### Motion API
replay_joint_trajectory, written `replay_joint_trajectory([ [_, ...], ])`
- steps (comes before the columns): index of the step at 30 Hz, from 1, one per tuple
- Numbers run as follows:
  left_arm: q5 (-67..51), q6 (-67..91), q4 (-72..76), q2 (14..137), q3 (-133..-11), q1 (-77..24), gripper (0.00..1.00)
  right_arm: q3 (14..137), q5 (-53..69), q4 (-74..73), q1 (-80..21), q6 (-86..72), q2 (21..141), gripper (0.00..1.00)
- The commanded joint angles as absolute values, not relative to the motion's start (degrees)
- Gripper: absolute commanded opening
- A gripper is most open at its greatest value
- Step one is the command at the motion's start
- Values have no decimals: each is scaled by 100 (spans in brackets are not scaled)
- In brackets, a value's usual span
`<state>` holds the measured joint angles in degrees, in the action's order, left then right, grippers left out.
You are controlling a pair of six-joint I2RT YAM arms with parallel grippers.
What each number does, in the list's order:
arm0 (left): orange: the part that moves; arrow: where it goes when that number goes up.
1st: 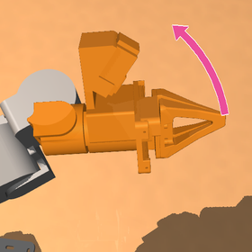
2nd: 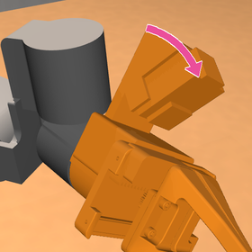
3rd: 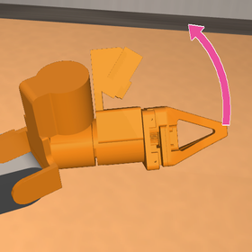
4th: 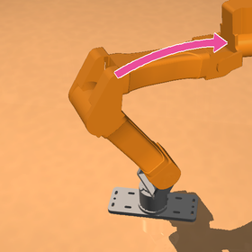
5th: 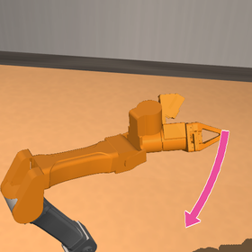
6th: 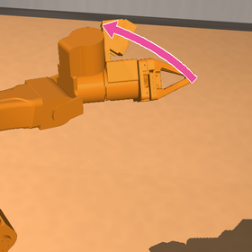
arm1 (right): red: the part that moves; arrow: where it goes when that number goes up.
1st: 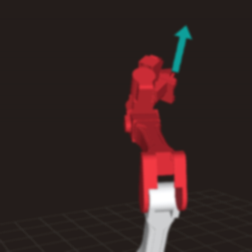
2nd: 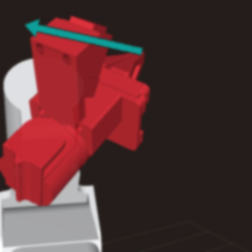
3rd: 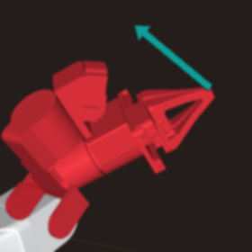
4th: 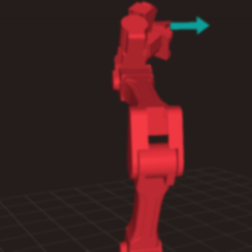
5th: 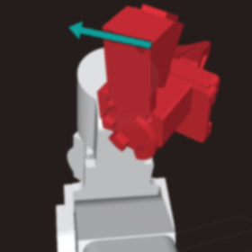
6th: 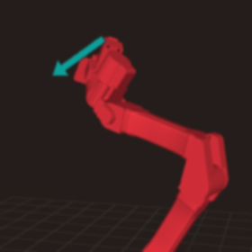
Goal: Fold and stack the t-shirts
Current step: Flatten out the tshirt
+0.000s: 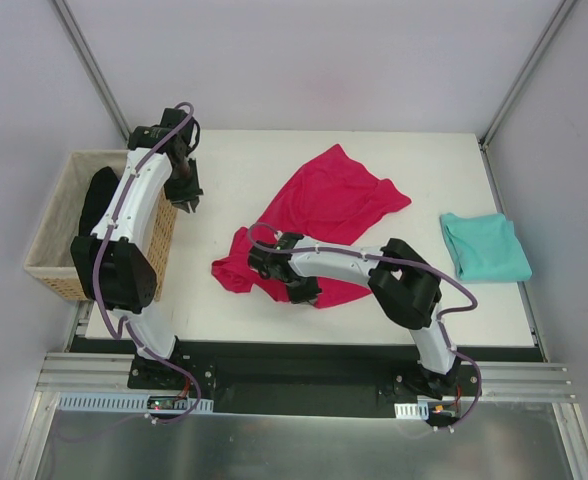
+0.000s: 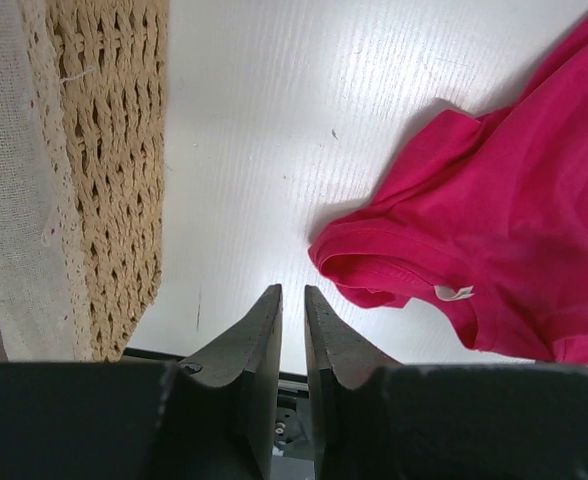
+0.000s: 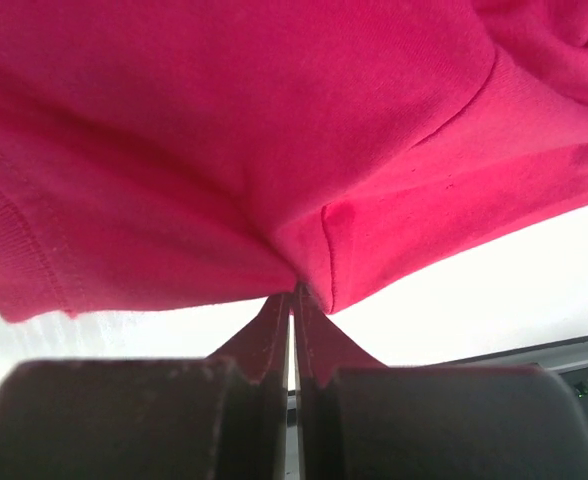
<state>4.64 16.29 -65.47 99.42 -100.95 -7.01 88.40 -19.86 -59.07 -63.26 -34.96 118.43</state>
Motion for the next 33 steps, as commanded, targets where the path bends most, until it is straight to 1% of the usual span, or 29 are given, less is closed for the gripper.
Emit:
replay_joint_trajectory([
  [1,387,1652,-6706,9949,-10310,-650,14,9228,-1882,-6108,-6346,-3349,11759,1],
  [18,501,1635,-6715,10028,-10309,-650,14,10098,-1406,-6056,-6539,-2672,12216,1],
  [25,536,1644,-6715,10037,-10274,-650,14,10064,-1485,-6100,-6539,-2628,12191,1],
  [26,527,1652,-6715,10046,-10283,-650,14,10046,-1511,-6161,-6539,-2654,12190,4],
  [28,501,1652,-6715,10090,-10309,-650,14,10002,-1625,-6205,-6539,-2680,12147,17],
  [29,492,1661,-6715,10099,-10318,-650,14,9976,-1687,-6231,-6539,-2724,12094,32],
  [31,483,1661,-6715,10125,-10345,-650,14,9853,-1924,-6258,-6548,-2865,11989,39],
  [32,483,1661,-6715,10134,-10345,-650,14,9809,-2029,-6258,-6530,-2900,11849,42],
  [33,492,1661,-6715,10142,-10345,-650,14,9765,-2239,-6275,-6530,-2996,11778,42],
])
